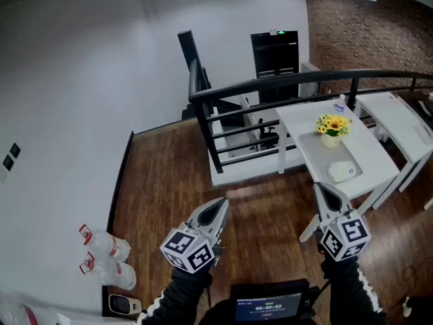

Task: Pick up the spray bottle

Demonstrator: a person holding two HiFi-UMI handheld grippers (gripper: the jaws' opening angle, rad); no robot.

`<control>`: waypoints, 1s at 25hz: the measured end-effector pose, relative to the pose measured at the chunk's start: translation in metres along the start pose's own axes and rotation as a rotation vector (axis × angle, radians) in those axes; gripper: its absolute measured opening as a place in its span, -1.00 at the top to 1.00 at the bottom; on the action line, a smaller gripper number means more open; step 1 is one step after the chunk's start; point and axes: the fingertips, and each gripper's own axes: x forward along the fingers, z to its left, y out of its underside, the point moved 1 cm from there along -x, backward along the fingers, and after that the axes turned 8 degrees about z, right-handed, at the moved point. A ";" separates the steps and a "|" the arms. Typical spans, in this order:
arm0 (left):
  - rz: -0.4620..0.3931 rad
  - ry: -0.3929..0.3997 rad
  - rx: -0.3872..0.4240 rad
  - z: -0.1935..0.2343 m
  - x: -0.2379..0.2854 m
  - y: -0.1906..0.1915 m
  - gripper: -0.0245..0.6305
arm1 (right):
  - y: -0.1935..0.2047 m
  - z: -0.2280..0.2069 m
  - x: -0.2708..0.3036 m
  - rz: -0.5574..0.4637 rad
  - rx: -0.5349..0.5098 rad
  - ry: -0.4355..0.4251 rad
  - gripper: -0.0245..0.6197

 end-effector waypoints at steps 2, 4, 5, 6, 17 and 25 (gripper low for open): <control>0.000 -0.027 0.006 0.006 -0.010 0.000 0.92 | -0.003 0.008 0.008 -0.008 -0.001 -0.034 0.90; 0.000 -0.057 0.012 0.014 -0.023 0.002 0.92 | -0.004 0.019 0.018 -0.014 -0.007 -0.070 0.90; -0.002 -0.078 0.012 0.020 -0.032 0.004 0.92 | -0.004 0.027 0.025 -0.014 -0.013 -0.093 0.90; -0.007 -0.107 0.007 0.026 -0.043 0.006 0.92 | -0.003 0.037 0.033 -0.012 -0.019 -0.123 0.90; -0.097 -0.511 -0.055 0.150 -0.302 0.017 0.92 | -0.004 0.318 0.136 0.005 -0.096 -0.560 0.90; -0.148 -0.772 -0.059 0.222 -0.523 0.030 0.92 | 0.005 0.571 0.183 -0.002 -0.130 -0.850 0.90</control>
